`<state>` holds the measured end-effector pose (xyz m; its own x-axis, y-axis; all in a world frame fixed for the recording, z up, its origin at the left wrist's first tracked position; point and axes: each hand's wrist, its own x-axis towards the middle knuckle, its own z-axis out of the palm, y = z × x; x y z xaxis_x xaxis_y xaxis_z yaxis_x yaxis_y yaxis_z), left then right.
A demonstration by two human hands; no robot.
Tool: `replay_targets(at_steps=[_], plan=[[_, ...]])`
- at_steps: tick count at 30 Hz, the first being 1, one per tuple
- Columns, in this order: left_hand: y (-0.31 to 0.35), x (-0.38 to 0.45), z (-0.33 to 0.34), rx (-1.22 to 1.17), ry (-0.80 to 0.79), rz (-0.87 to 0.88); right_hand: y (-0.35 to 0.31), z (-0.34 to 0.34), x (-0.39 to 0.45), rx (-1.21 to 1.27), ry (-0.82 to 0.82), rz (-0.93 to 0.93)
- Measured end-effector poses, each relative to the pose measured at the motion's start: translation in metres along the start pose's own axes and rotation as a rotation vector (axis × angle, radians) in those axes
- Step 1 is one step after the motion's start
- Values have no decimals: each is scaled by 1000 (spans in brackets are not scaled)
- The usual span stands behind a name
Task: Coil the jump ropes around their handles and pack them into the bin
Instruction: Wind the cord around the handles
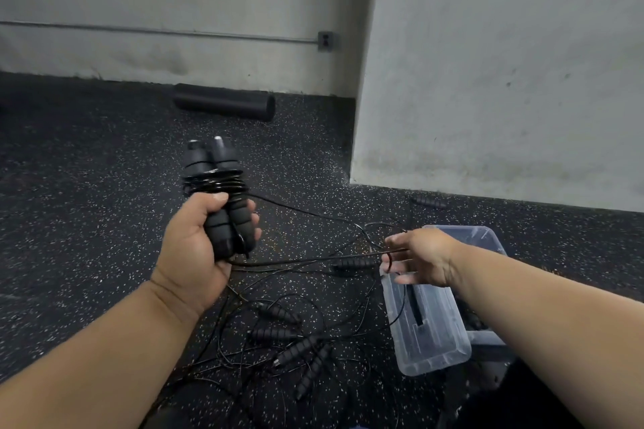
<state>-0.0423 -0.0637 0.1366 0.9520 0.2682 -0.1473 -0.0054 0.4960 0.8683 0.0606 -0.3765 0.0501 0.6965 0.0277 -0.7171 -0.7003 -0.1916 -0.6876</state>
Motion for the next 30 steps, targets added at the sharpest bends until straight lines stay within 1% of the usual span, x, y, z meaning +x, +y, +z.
replay_targets(at_steps=[3,5,7,11,16,18,20,23,26,28,30], plan=[[-2,3,-2,52,119,136,1,-2,2,69,72,18],[-4,4,0,115,159,226,-1,-3,0,118,117,8],[-6,5,2,149,184,272,-9,-7,-4,190,168,-18],[-12,7,5,196,189,286,-32,-35,-8,328,312,-101],[-18,8,3,274,224,262,-34,-64,1,410,458,-96],[-18,10,-1,306,212,226,-30,-66,3,345,457,-75],[-18,12,-6,351,190,198,-23,-62,9,221,392,-53],[-17,11,-8,384,167,172,-16,-53,13,-56,244,-20],[-14,8,-7,414,131,178,-10,-50,12,-393,176,1],[-12,5,-4,456,64,190,-6,-49,12,-500,119,35],[-12,0,2,505,-30,196,-3,-48,11,-534,38,63]])
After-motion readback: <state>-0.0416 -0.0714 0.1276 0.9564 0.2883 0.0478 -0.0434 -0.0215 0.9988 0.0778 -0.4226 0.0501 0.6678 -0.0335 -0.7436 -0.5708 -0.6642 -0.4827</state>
